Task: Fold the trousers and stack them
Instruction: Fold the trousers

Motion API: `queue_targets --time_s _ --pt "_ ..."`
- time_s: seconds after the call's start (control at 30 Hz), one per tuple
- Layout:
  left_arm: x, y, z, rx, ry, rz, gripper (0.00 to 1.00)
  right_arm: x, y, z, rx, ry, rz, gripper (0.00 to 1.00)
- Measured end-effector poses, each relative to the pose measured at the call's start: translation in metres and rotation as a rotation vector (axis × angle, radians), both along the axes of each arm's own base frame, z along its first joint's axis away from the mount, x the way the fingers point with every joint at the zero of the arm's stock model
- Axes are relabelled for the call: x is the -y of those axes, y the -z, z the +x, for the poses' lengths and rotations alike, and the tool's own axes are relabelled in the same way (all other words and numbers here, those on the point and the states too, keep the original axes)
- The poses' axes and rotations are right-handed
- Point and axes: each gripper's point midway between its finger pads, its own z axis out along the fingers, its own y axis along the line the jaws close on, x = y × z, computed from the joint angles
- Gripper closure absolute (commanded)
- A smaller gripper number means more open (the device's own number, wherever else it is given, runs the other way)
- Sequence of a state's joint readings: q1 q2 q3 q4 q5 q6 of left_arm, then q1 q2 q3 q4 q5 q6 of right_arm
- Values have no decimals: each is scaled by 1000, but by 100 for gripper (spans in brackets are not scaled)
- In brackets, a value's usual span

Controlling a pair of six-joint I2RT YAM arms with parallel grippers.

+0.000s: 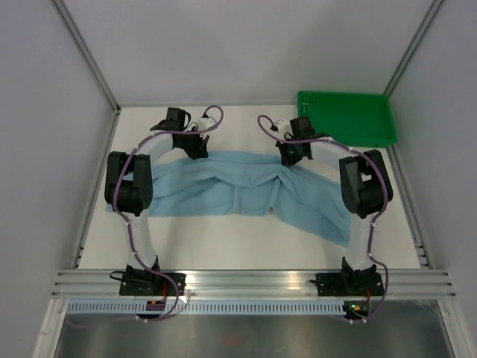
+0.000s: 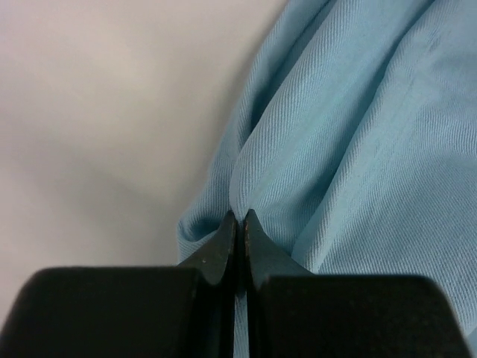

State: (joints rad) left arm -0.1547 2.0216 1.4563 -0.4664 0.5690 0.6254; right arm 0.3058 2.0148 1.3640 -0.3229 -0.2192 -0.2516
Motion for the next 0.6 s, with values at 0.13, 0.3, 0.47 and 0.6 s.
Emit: queue_targets --time_s 0.13,0.3,0.47,0.6 --pt "8 -12 34 70 9 -26 98 10 -7 39 51 15 13 98" --pt "11 -16 35 75 22 -52 76 11 -30 65 98 -10 45 70" --pt "7 -26 26 64 14 -67 24 3 -50 53 102 -68 65 30" --pt "2 -67 14 112 -8 -69 20 6 -77 11 92 -95 63 26"
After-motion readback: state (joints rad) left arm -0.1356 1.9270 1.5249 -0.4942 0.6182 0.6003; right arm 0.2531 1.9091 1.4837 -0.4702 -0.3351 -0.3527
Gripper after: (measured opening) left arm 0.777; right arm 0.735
